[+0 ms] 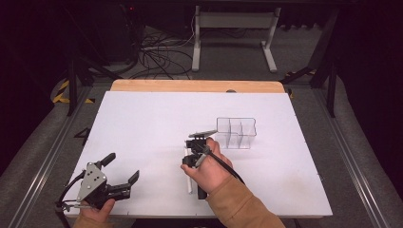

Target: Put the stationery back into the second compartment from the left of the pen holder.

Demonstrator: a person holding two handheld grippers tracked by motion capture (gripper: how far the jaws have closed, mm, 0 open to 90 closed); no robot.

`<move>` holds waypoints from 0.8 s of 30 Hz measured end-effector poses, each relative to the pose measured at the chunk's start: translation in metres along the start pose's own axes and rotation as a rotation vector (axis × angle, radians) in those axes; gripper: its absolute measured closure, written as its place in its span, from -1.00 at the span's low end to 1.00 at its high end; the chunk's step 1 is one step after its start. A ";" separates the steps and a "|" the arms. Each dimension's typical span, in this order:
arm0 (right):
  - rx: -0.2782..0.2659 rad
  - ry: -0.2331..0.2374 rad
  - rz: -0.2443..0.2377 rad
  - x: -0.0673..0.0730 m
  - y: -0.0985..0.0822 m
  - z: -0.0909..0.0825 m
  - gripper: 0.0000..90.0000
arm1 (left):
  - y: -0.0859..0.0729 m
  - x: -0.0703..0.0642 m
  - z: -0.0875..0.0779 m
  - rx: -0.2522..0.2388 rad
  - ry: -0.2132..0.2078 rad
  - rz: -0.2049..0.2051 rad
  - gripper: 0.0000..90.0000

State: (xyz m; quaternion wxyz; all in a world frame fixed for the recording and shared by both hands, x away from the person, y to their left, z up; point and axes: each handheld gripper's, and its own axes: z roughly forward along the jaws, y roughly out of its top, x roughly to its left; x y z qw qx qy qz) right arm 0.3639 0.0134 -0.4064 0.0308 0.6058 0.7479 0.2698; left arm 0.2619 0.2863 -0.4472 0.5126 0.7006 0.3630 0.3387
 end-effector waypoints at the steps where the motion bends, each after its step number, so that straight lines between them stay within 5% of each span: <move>1: -0.011 0.005 -0.006 0.001 0.000 -0.001 0.76 | 0.000 0.000 0.000 0.001 0.000 -0.001 -0.86; 11: -0.124 0.076 -0.093 0.001 0.001 -0.017 0.76 | 0.000 0.000 0.000 -0.001 0.001 -0.002 -0.86; 24: -0.304 0.202 -0.229 -0.020 0.005 -0.047 0.76 | 0.000 0.000 0.001 -0.001 0.004 -0.002 -0.86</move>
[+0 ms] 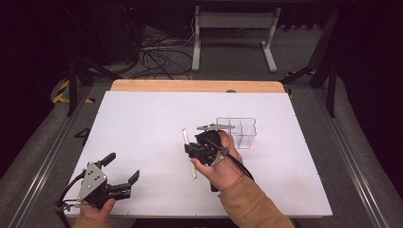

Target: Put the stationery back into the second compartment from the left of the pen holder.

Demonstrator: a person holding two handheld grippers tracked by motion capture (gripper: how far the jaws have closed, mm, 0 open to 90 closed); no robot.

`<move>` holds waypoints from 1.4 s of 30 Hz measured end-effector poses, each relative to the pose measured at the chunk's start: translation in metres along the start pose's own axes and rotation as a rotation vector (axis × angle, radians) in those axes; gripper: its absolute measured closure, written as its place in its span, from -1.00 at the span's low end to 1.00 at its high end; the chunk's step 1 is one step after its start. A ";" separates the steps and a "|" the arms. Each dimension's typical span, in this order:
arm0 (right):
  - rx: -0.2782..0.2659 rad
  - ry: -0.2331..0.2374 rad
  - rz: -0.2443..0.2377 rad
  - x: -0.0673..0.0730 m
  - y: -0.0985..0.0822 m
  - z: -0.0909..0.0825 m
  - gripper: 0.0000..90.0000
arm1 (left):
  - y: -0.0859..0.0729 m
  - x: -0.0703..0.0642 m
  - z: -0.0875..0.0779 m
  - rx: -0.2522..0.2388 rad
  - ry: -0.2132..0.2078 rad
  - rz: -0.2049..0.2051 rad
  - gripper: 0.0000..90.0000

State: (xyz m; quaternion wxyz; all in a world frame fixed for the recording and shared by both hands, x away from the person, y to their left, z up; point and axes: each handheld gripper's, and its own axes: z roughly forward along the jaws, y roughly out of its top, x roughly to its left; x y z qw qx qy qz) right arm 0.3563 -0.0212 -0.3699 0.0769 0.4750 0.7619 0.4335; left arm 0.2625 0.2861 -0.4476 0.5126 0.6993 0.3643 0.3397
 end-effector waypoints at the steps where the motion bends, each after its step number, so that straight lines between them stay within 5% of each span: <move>1: -0.015 0.000 -0.012 -0.002 0.001 -0.003 0.76 | 0.000 0.000 0.000 0.000 0.000 0.000 -0.86; 19: -0.230 0.117 -0.194 -0.032 0.014 -0.035 0.76 | 0.000 -0.001 0.000 0.006 0.000 0.003 -0.86; 34: -0.368 0.205 -0.277 -0.068 0.027 -0.052 0.76 | 0.000 -0.001 0.001 0.003 0.001 0.003 -0.86; 42: -0.436 0.181 -0.335 -0.089 0.033 -0.053 0.76 | 0.000 -0.001 0.000 0.007 0.004 0.004 -0.86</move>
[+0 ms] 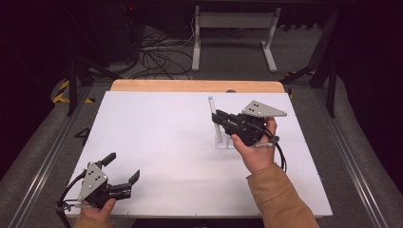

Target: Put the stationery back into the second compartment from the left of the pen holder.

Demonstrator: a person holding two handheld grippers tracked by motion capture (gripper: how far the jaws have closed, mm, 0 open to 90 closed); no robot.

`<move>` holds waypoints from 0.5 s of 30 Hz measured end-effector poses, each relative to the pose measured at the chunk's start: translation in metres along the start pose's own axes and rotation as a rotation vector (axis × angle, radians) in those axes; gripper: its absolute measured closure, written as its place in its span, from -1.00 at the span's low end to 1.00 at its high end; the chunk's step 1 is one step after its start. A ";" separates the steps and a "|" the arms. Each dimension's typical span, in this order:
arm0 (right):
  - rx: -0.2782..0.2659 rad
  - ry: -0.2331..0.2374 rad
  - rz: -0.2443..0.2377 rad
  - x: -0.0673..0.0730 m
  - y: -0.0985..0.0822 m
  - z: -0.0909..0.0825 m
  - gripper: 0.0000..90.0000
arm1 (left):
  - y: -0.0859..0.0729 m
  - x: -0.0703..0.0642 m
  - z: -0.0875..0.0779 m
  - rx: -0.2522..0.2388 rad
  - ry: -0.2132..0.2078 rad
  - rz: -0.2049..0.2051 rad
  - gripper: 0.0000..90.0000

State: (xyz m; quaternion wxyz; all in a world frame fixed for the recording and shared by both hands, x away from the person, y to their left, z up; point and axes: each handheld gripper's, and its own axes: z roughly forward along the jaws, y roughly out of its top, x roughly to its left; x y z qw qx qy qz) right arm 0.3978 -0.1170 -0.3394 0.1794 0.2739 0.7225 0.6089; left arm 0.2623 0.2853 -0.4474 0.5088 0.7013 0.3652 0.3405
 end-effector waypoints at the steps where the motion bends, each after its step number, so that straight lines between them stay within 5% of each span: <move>1: -0.004 -0.009 0.000 -0.002 0.000 0.000 0.76 | 0.000 0.000 0.000 -0.002 -0.001 -0.002 -0.86; 15: -0.081 -0.134 -0.051 -0.025 -0.013 -0.003 0.76 | 0.000 0.001 0.000 -0.008 0.005 -0.003 -0.86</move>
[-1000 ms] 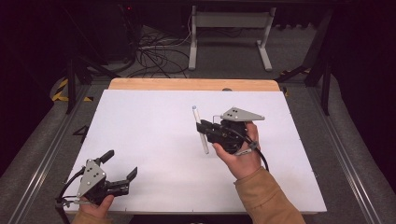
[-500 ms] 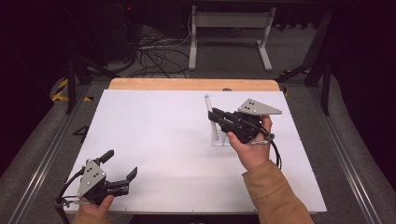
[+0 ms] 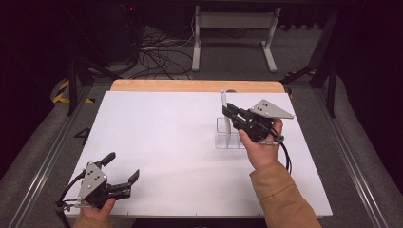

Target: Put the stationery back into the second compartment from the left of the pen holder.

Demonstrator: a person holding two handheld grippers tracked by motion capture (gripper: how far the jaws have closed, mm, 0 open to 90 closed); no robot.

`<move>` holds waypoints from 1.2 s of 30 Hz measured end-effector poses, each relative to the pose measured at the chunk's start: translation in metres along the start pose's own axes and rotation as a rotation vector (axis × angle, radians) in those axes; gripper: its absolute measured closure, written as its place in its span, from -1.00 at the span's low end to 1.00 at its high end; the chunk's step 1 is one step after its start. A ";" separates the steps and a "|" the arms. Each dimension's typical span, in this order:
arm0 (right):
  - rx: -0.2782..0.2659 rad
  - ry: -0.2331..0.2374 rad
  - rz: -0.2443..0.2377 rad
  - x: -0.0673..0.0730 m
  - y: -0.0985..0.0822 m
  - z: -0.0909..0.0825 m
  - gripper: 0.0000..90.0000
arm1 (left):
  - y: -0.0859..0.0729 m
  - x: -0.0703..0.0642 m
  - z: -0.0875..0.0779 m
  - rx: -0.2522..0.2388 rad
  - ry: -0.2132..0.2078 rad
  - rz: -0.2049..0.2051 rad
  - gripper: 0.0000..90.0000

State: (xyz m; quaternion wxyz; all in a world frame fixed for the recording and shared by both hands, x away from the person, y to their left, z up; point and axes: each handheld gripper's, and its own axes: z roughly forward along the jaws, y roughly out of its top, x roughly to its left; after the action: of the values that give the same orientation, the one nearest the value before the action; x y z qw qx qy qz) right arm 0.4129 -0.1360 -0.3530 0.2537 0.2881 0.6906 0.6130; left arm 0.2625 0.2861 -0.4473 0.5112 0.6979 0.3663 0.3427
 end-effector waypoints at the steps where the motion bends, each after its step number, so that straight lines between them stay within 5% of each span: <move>1: -0.011 -0.012 -0.004 -0.002 -0.001 0.000 0.76 | 0.000 0.000 0.000 0.000 0.000 0.000 -0.86; 15: -0.037 -0.126 -0.012 -0.020 -0.019 -0.002 0.76 | 0.000 0.000 0.000 0.000 -0.001 0.001 -0.86; 36: 0.030 -0.146 -0.026 -0.024 -0.033 0.005 0.75 | 0.000 0.000 0.001 0.006 -0.001 -0.001 -0.86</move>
State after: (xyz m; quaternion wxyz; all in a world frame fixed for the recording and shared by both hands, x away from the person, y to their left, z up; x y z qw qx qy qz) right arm 0.4302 -0.1520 -0.3862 0.3070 0.3269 0.6828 0.5767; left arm 0.2630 0.2859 -0.4477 0.5095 0.6994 0.3674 0.3410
